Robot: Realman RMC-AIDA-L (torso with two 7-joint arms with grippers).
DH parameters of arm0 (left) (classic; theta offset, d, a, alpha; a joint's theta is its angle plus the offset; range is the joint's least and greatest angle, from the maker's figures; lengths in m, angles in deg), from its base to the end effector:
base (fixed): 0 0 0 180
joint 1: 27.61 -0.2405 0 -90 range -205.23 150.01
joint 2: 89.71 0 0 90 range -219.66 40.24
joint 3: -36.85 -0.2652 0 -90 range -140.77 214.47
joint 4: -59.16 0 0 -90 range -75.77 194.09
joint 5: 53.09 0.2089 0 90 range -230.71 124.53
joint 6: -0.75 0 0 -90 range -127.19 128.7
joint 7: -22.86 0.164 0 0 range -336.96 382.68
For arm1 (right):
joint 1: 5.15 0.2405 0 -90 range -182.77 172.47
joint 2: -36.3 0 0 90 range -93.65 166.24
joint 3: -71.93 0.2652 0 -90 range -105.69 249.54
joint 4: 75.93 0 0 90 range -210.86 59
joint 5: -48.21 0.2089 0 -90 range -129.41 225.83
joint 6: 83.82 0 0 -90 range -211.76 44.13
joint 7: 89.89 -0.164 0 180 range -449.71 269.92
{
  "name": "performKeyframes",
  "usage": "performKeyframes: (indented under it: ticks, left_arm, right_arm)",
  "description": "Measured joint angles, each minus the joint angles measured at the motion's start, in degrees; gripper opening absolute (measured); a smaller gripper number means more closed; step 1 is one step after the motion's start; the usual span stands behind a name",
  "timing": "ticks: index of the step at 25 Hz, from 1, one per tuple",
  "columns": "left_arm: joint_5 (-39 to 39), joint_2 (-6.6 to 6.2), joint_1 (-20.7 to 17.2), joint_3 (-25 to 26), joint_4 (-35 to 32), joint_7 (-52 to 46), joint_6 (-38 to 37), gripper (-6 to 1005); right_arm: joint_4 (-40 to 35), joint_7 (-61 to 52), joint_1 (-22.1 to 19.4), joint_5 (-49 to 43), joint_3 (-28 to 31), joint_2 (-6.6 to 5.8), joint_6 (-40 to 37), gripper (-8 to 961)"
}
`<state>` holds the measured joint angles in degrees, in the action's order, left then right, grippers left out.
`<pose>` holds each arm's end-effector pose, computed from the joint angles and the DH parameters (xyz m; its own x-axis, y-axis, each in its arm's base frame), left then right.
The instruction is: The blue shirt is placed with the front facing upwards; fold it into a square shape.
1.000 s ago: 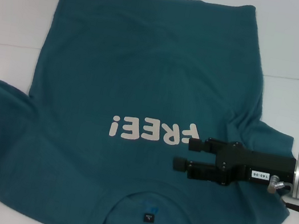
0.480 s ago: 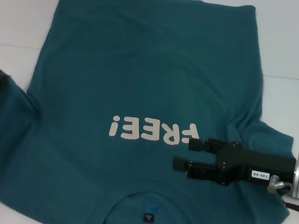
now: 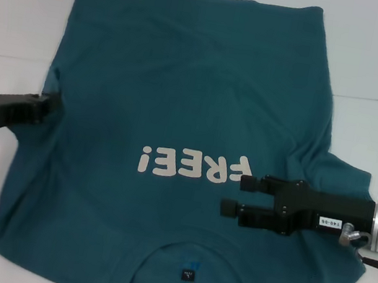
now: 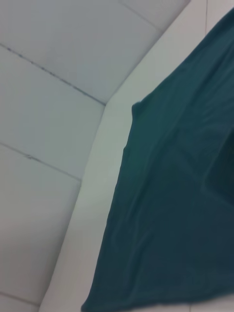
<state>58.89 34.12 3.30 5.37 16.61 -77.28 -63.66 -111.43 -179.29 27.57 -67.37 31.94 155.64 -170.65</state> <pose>-0.2889 0.3996 0.0029 0.4637 0.5059 0.7273 0.8676 -0.4256 -0.2571 0.2523 0.3493 -0.0332 0.7068 -0.4957 -0.5048 -0.5936 -0.8037 -0.0420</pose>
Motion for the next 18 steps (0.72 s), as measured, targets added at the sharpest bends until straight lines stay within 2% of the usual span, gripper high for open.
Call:
performKeyframes:
  ticks: [7,16,18]
  left_arm:
    - [-0.49,0.07,1.63,-1.7,3.04,0.19,-0.12,8]
    - [-3.94,0.11,1.92,-3.16,5.44,0.06,-1.08,21]
    - [-4.29,0.08,1.73,-3.15,5.6,-0.01,-1.37,104]
  right_arm:
    - [0.0,0.02,-0.11,-0.03,-0.03,-0.04,0.0,881]
    - [0.0,0.01,-0.11,-0.05,-0.14,-0.09,0.0,880]
    - [0.0,0.01,-0.12,-0.04,-0.08,-0.09,-0.01,880]
